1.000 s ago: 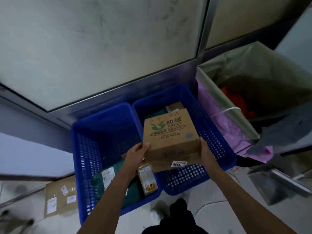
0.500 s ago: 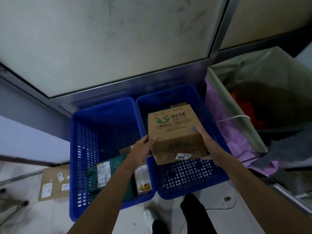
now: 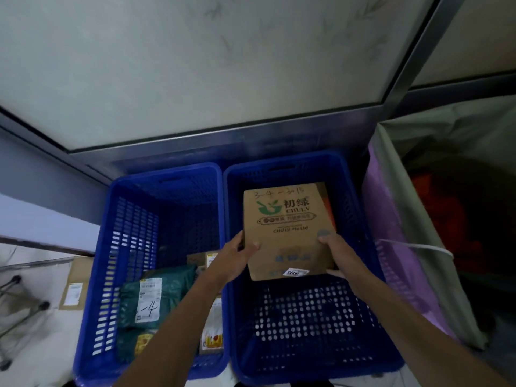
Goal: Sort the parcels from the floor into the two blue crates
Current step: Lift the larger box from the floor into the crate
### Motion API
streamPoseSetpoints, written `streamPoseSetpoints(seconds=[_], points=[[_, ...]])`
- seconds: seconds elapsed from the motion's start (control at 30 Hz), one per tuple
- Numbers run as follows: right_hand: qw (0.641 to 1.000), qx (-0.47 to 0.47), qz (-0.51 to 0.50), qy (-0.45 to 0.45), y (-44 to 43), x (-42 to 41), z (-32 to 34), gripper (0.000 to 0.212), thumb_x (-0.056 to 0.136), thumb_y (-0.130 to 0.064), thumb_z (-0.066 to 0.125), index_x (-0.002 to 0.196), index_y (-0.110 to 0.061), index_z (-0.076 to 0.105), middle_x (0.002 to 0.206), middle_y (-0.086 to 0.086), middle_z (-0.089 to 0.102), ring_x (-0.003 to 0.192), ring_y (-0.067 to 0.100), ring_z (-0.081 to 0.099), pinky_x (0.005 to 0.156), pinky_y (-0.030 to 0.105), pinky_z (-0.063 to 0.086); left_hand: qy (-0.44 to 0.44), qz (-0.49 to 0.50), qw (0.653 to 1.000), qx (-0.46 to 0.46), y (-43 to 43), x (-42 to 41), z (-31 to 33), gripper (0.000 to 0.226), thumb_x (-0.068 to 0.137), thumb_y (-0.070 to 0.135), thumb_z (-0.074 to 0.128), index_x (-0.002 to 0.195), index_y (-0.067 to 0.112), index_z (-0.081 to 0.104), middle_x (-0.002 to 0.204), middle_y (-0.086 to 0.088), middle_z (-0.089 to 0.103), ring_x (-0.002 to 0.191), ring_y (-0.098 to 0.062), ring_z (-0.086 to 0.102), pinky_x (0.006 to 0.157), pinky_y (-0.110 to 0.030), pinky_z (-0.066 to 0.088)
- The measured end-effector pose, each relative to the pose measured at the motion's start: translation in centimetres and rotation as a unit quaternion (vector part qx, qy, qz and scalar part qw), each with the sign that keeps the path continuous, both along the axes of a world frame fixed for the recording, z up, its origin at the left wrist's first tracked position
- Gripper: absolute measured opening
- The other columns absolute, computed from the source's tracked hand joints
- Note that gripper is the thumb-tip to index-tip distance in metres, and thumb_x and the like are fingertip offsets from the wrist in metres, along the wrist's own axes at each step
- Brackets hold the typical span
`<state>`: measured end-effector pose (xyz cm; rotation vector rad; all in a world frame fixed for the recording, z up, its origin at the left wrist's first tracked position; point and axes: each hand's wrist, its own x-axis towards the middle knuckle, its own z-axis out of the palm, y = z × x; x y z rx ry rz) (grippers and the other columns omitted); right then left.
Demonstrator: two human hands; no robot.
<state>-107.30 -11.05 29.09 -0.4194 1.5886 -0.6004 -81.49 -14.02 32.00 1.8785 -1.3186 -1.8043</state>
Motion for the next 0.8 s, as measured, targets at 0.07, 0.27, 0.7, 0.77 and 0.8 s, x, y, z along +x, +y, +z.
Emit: streamPoseSetpoints(seconds=[0.07, 0.27, 0.7, 0.77, 0.8], points=[[1.000, -0.015, 0.022, -0.006, -1.0, -0.1, -1.4, 0.043, 0.100, -0.042, 0.055, 0.140, -0.034, 0.045, 0.119, -0.013, 0.057, 0.106, 0.010, 0.056, 0.108, 0.042, 0.046, -0.001, 0.022, 1.000, 0.016, -0.9, -0.3, -1.5, 0.044, 0.102, 0.036, 0.052, 0.144, 0.038, 0.039, 0.129, 0.017, 0.058, 0.106, -0.003, 0.059, 0.079, -0.023, 0.052], [0.998, -0.029, 0.062, -0.002, -4.5, 0.0, -7.0, 0.053, 0.101, -0.033, 0.057, 0.149, -0.042, 0.035, 0.121, -0.017, 0.053, 0.117, 0.014, 0.053, 0.109, 0.040, 0.043, -0.045, 0.061, 0.996, 0.052, -3.5, -0.7, -7.2, 0.062, 0.104, 0.029, 0.050, 0.156, 0.036, 0.017, 0.126, 0.006, 0.057, 0.083, -0.017, 0.069, 0.071, -0.032, 0.061], [0.982, -0.079, 0.170, 0.013, -11.4, 1.4, -16.6, 0.057, 0.096, -0.054, 0.059, 0.146, -0.042, 0.035, 0.141, -0.016, 0.050, 0.128, 0.011, 0.048, 0.108, 0.030, 0.038, -0.112, 0.102, 0.988, 0.036, -7.8, -0.4, -18.0, 0.061, 0.093, 0.019, 0.051, 0.152, 0.029, 0.035, 0.143, -0.002, 0.055, 0.119, -0.020, 0.057, 0.106, -0.040, 0.048], [0.972, -0.081, 0.220, 0.038, -11.5, 1.0, -19.7, 0.072, 0.096, -0.054, 0.056, 0.158, -0.037, 0.024, 0.158, -0.007, 0.039, 0.140, 0.017, 0.041, 0.118, 0.041, 0.035, -0.145, 0.079, 0.986, 0.023, -7.3, -1.4, -18.6, 0.063, 0.092, 0.030, 0.049, 0.152, 0.027, 0.032, 0.149, -0.007, 0.046, 0.130, -0.025, 0.049, 0.112, -0.044, 0.041], [0.971, -0.076, 0.222, 0.043, -11.9, 1.1, -19.9, 0.070, 0.099, -0.045, 0.055, 0.160, -0.034, 0.021, 0.159, -0.004, 0.038, 0.141, 0.019, 0.041, 0.118, 0.043, 0.035, -0.162, 0.065, 0.985, 0.008, -7.1, -2.2, -18.1, 0.069, 0.092, 0.036, 0.050, 0.155, 0.025, 0.025, 0.156, -0.011, 0.036, 0.138, -0.029, 0.040, 0.115, -0.046, 0.036]])
